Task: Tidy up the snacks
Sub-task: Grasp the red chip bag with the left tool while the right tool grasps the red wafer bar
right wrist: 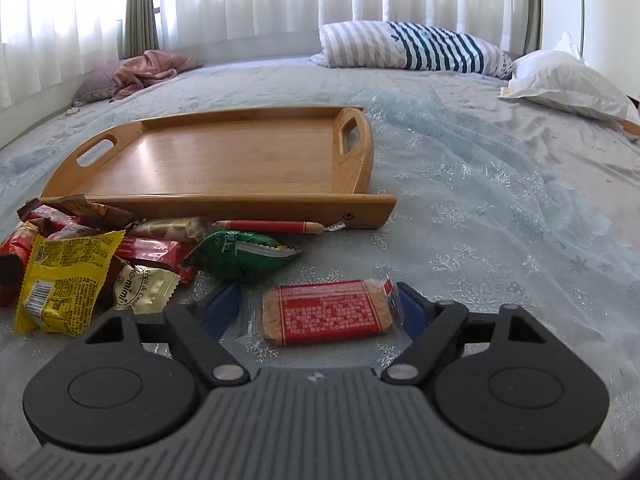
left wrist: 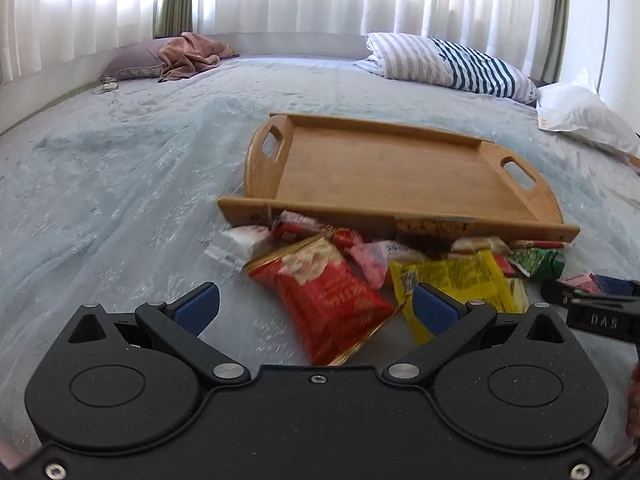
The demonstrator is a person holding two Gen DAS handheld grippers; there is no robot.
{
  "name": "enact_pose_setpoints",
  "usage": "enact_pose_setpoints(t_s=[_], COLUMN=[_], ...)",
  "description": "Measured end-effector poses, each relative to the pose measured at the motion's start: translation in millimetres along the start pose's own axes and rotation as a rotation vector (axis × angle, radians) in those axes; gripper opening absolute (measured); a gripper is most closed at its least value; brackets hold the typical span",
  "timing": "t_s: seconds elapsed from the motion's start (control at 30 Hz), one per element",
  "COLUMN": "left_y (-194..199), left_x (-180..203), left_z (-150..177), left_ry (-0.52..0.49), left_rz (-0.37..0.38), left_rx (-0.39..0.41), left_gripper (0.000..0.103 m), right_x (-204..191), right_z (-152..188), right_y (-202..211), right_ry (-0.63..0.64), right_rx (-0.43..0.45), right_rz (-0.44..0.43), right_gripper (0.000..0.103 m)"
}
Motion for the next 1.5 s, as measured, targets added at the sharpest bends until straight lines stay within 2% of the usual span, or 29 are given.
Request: enact_pose_setpoints(t_s=[0.07,0.13,0.3,0.47,0.6,0.7,0.87,1.13,1.27,1.4,1.5], left_y=[-3.9,-7.9,-15.5,-18.2,-14.9,-9.6,-0.5,13.8,17.1,23.5,25.2], left_x=[3.0,6.3,9.5,7.4,2.3,-3.1,-14.5,-19.4,-23.9,-22.4,-20.4], left_z=[-3.4,-7.0,-8.0,-3.2,0.8,2.4,1.3,-1.3,-1.7,-7.7,-10.9], left_ry=[-0.018,-0.04,-0.052,0.008,0.071,0.091,0.161,0.167,0.236,0.183,0.19], left_rz=[-0.019,-0.03,-0.027,0.006,0.036,0.042,0.079,0.078,0.118,0.099,0.13], left_rx=[0.001,0.01,0.008,-0.014,-0.013,-0.002,0.009,0.033,0.036,0.067,0.072], left_gripper=[0.101,0.094,0.078,0.072,0.061,0.041,0.039,0.04,0.039,0.04,0.04], right_x=[-0.6,0.1,1.1,-0.4,-0.4,1.4,2.9,4.8,6.8,7.4,9.4], right_z=[0.2,0.7,1.7,2.8,3.4,2.2,-0.3,-3.6,-4.2,-4.2,-5.9], right_y=[1.2,2.6,3.9,4.6,5.4,5.6,5.1,6.6,12.1,19.2,24.4], right_ry=[0.006,0.004,-0.004,0.002,-0.007,-0.021,-0.025,-0.06,-0.083,-0.075,-0.069], right_rx=[0.012,0.024,0.038,0.046,0.048,0.046,0.034,0.009,0.007,0.009,0.011], right_rz=[0.004,0.009,0.012,0.021,0.019,0.013,0.017,0.022,0.03,0.035,0.05], right_gripper=[0.073,0.071,0.072,0.072,0.072,0.072,0.068,0.066,0.067,0.067,0.067])
Point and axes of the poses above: each gripper's, at about its wrist camera, not at the fingertips, and y roughly against the way its jaws point, x to its right, z to its underside, the point moved 10 cm from there along -y, roughly the way its jaws point, and after that the axes turned 11 degrees about -y, right-handed, at the moved point
